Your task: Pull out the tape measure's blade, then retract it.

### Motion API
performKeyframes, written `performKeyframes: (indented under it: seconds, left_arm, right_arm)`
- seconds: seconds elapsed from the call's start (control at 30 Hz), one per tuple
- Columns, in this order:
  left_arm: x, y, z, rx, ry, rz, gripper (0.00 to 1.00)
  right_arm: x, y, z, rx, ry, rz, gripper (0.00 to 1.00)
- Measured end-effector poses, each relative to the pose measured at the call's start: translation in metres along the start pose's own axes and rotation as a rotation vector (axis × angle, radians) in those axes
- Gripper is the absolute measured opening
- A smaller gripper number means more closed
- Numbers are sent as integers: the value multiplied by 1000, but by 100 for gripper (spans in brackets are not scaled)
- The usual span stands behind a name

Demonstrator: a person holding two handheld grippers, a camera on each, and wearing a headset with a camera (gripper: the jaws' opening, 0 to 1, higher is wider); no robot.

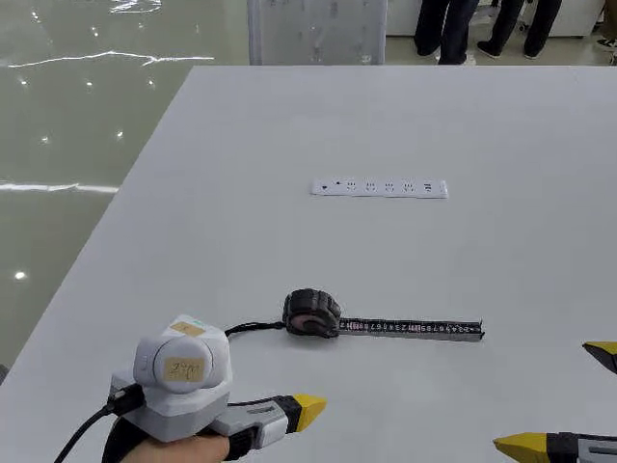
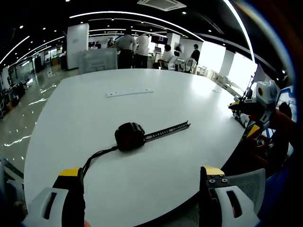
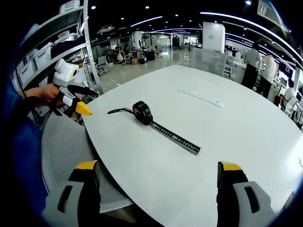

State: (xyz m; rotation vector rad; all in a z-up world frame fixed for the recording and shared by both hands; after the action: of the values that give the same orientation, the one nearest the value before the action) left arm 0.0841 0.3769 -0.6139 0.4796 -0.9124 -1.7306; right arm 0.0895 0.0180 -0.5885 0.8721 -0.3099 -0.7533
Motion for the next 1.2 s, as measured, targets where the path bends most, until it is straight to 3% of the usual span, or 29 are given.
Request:
performKeyframes:
  seconds: [0.33,0.7,1.2]
  left_arm:
    - [3,4,-12,-6,-5,-1,98]
    - [0,26,-40,-31,-4,-53,97]
    - [0,35,-78,-7,29,-9,94]
  right_arm:
    - [10,-4,-11,-37,27,58,100]
    - [24,-3,-36,-75,83,113,98]
    - [43,-6,-67,-130,138,154,97]
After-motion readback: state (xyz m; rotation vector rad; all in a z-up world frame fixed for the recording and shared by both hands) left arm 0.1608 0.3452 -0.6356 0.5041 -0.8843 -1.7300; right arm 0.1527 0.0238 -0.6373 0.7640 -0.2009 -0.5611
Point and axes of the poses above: the centre of the closed fingertips' face, and the gripper's own axes: z roughly backward along the fingers, x roughly to its right, y roughly out of its top, the point moved 9 cm from there along z, roughly backward along the fingers, and after that the axes turned 4 degrees about x, right-handed, at the moved point
